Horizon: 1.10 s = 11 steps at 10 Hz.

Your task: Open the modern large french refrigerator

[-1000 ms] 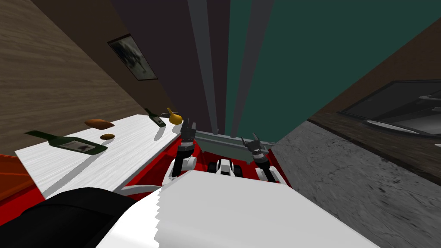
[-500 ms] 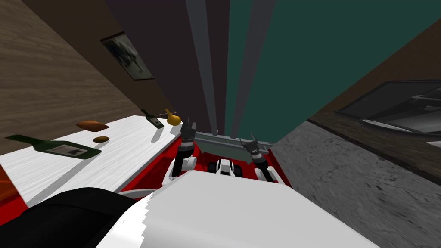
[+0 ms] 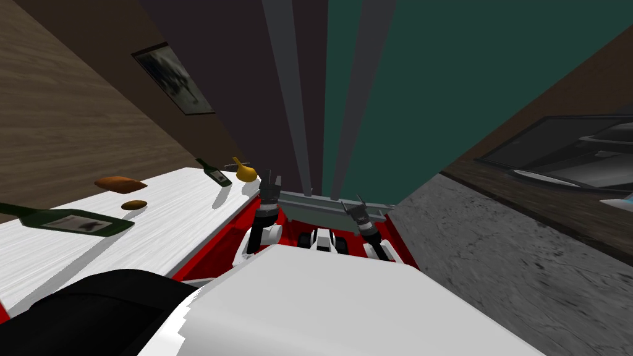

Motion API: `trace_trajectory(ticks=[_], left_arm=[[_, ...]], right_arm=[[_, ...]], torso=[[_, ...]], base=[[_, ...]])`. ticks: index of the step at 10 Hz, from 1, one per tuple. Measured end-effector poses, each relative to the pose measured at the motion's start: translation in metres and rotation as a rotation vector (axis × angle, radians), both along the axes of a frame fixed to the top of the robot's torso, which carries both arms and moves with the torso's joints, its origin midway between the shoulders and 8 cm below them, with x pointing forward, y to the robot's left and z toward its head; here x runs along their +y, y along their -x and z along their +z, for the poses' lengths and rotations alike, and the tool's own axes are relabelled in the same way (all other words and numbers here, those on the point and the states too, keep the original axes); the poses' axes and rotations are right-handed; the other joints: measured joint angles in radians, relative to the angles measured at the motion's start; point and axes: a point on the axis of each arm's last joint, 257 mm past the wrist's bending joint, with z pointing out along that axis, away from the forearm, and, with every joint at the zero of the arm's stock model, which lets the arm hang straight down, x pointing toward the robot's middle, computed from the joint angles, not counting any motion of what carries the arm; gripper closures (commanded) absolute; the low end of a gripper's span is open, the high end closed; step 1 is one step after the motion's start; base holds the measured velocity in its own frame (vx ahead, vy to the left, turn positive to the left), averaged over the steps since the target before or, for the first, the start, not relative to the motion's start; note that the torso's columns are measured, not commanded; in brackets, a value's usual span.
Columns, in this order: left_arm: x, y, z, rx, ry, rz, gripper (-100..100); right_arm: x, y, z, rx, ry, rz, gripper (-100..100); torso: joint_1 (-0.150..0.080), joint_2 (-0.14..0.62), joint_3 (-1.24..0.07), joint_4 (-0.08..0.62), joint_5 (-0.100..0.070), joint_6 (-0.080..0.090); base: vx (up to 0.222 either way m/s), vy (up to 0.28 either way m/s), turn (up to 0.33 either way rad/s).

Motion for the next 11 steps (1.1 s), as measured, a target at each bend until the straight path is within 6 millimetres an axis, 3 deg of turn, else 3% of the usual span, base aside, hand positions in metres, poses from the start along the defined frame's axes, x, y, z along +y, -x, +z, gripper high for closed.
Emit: trace_trajectory(ticks=[11], left_arm=[[0.000,0.000,0.000,0.000,0.000,0.000,0]], right_arm=[[0.037,0.002,-0.043,-0.047,0.202,-0.051,-100]], torso=[[0.000,0.000,0.000,0.000,0.000,0.000]], base=[[0.022,0.016,-0.039]])
